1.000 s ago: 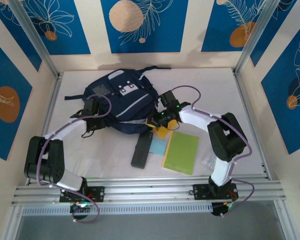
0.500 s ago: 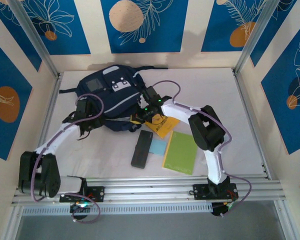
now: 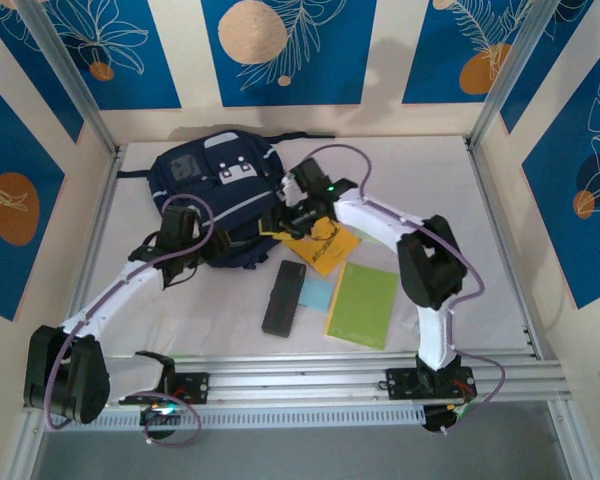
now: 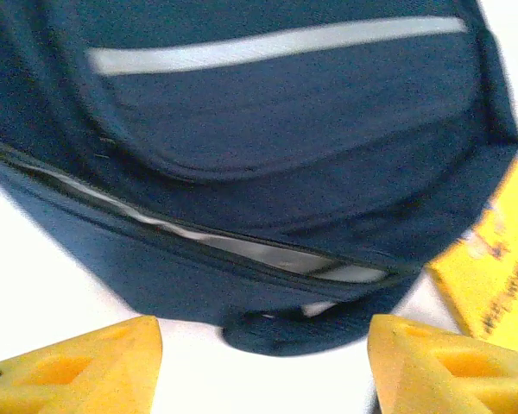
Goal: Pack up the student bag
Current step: Pick up the book from the center of the table.
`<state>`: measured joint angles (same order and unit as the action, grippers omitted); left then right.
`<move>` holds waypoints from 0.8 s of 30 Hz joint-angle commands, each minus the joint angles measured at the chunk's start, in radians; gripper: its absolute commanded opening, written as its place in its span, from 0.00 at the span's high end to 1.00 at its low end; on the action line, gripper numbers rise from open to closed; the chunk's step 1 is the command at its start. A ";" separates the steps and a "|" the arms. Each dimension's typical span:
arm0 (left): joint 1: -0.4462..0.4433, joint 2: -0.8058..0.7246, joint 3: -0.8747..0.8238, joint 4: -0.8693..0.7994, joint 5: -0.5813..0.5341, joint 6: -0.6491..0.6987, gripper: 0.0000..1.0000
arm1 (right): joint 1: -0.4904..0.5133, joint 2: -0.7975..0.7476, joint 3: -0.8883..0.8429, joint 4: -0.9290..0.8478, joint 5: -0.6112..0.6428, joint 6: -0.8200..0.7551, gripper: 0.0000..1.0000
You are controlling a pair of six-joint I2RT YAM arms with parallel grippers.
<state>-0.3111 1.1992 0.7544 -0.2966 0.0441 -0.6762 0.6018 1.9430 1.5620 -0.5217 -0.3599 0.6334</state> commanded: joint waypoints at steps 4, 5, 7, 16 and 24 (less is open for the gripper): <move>-0.178 0.067 -0.014 0.157 0.004 -0.151 0.36 | -0.176 -0.142 -0.155 -0.165 0.119 -0.208 0.49; -0.205 0.089 -0.012 0.183 -0.001 -0.167 0.36 | -0.212 -0.156 -0.181 -0.163 0.132 -0.219 0.49; -0.249 0.135 0.005 0.216 -0.013 -0.185 0.36 | -0.277 -0.169 -0.223 -0.153 0.141 -0.236 0.48; -0.335 0.393 0.144 0.301 0.004 -0.186 0.36 | -0.446 -0.139 -0.350 -0.053 0.206 -0.221 0.42; -0.342 0.539 0.212 0.320 0.033 -0.174 0.37 | -0.454 -0.051 -0.332 0.008 0.178 -0.207 0.41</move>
<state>-0.6456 1.7084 0.9306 -0.0021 0.0563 -0.8551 0.1429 1.8641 1.2152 -0.5358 -0.1604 0.4263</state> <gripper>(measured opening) 0.631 0.588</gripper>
